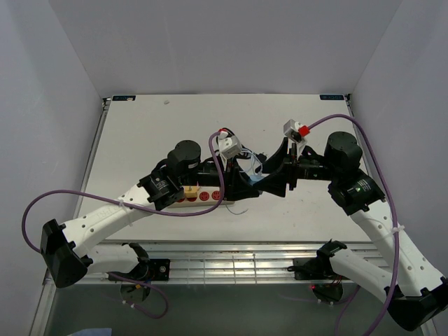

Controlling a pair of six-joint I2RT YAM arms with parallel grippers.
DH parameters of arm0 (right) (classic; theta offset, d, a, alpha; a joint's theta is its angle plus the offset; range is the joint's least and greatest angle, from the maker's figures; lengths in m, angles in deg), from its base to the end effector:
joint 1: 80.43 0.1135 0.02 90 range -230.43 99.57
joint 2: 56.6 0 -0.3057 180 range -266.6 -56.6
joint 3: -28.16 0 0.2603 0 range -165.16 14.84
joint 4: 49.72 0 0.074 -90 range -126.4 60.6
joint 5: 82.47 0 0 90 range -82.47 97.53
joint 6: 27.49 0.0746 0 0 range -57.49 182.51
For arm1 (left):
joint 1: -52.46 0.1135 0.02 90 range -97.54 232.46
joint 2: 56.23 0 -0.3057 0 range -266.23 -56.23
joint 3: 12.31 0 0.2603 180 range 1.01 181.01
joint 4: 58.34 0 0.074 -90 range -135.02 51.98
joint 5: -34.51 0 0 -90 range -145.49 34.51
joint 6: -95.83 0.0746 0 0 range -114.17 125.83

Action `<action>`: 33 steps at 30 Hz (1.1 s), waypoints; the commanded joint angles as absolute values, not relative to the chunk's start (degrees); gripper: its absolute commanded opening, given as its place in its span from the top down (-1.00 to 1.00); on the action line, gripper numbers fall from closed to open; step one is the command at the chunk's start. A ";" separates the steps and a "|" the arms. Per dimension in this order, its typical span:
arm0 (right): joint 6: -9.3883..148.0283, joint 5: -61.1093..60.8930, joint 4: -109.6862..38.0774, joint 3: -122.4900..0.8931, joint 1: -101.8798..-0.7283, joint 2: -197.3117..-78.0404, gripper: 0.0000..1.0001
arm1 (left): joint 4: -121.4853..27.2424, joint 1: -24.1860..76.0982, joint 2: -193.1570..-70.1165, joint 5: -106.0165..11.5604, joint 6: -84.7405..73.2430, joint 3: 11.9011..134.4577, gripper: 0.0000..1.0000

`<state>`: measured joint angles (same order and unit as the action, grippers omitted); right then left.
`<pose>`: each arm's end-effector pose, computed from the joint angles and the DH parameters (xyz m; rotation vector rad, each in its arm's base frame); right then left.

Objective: Insert the plug

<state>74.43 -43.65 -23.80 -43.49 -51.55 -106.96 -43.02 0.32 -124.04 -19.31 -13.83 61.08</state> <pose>0.1364 0.1416 0.4337 -0.9525 1.5062 1.2558 0.1468 -0.2606 0.3992 1.0207 1.6569 -1.4239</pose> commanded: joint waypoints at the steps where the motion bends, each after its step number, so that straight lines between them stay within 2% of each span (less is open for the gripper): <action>1: 74.63 -45.11 -23.83 -43.96 -51.69 -107.05 -0.33 | -44.58 0.16 -121.53 -16.47 -13.94 62.53 1.00; 7: 75.34 -48.10 -24.27 -44.14 -51.69 -107.75 -0.21 | -48.00 0.16 -121.62 -16.03 -14.03 61.92 1.00; 12: 74.90 -50.47 -23.66 -44.93 -51.69 -108.36 0.20 | -49.06 0.16 -121.62 -16.90 -14.21 61.74 1.00; 15: 74.64 -52.32 -24.09 -45.63 -51.69 -108.36 0.52 | -49.32 0.16 -121.80 -17.34 -14.21 61.74 1.00; 16: 74.55 -52.49 -24.44 -45.63 -51.69 -108.36 0.82 | -49.15 0.16 -121.97 -18.04 -14.30 61.92 1.00; 17: 74.55 -50.93 -24.79 -45.89 -51.69 -108.45 0.84 | -48.63 0.16 -122.49 -19.09 -14.47 62.53 0.86; 18: 74.98 -48.74 -24.45 -46.24 -51.69 -108.54 0.85 | -47.32 0.16 -122.67 -21.54 -14.56 62.88 0.58; 20: 75.60 -43.39 -24.45 -46.95 -52.13 -108.98 0.84 | -45.64 0.16 -123.55 -24.54 -14.65 63.67 -0.25; 21: 76.56 -41.96 -24.45 -47.21 -53.44 -110.28 0.84 | -43.81 0.16 -123.64 -26.20 -14.73 64.20 -0.84; 24: 81.13 -37.38 -24.97 -47.48 -58.43 -113.10 0.84 | -40.46 0.16 -124.69 -29.91 -15.52 65.69 -0.96; 29: 87.36 -40.81 -25.94 -47.65 -71.18 -119.25 0.85 | -34.31 0.07 -124.79 -40.25 -18.33 65.87 -0.96; 33: 94.84 -42.38 -29.10 -47.39 -83.67 -127.16 0.85 | -22.90 0.25 -124.88 -48.97 -21.32 67.81 -0.96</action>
<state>87.21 -41.33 -25.00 -45.78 -77.23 -123.49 -32.57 0.36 -125.57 -39.15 -18.31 64.78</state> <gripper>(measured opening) 0.405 0.979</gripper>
